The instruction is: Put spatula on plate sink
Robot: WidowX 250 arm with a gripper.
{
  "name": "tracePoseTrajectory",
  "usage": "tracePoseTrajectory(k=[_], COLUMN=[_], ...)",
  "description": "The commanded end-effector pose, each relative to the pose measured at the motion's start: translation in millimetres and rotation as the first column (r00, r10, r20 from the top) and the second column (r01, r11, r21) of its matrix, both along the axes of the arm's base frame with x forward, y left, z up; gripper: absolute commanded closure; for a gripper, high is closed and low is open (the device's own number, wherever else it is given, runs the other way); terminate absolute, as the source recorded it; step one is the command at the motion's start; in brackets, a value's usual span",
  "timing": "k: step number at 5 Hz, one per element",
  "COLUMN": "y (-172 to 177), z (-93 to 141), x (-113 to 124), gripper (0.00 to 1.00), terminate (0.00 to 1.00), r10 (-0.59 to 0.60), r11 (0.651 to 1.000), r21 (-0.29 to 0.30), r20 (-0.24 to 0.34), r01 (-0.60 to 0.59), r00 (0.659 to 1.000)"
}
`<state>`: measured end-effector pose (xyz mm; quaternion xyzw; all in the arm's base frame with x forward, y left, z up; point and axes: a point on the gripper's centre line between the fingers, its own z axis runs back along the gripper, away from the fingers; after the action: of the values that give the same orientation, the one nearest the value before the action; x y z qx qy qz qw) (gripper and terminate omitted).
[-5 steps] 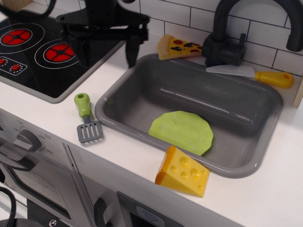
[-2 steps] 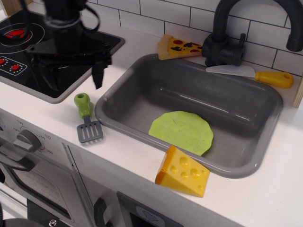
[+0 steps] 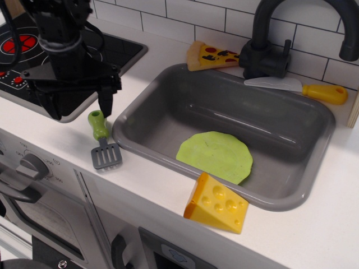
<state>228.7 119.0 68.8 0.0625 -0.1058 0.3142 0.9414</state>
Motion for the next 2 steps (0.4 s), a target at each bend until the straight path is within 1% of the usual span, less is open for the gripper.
tracePoseTrajectory(k=[1, 2], y=[-9.2, -11.2], z=[-2.8, -13.3], x=[-3.2, -2.9], gripper=[0.0, 0.0], terminate=[0.0, 0.0], r10=[-0.006, 0.014], r11=[1.0, 1.0], r21=[0.0, 0.022], r20=[0.046, 0.038], r01=[0.006, -0.014], r00=[0.999, 0.999])
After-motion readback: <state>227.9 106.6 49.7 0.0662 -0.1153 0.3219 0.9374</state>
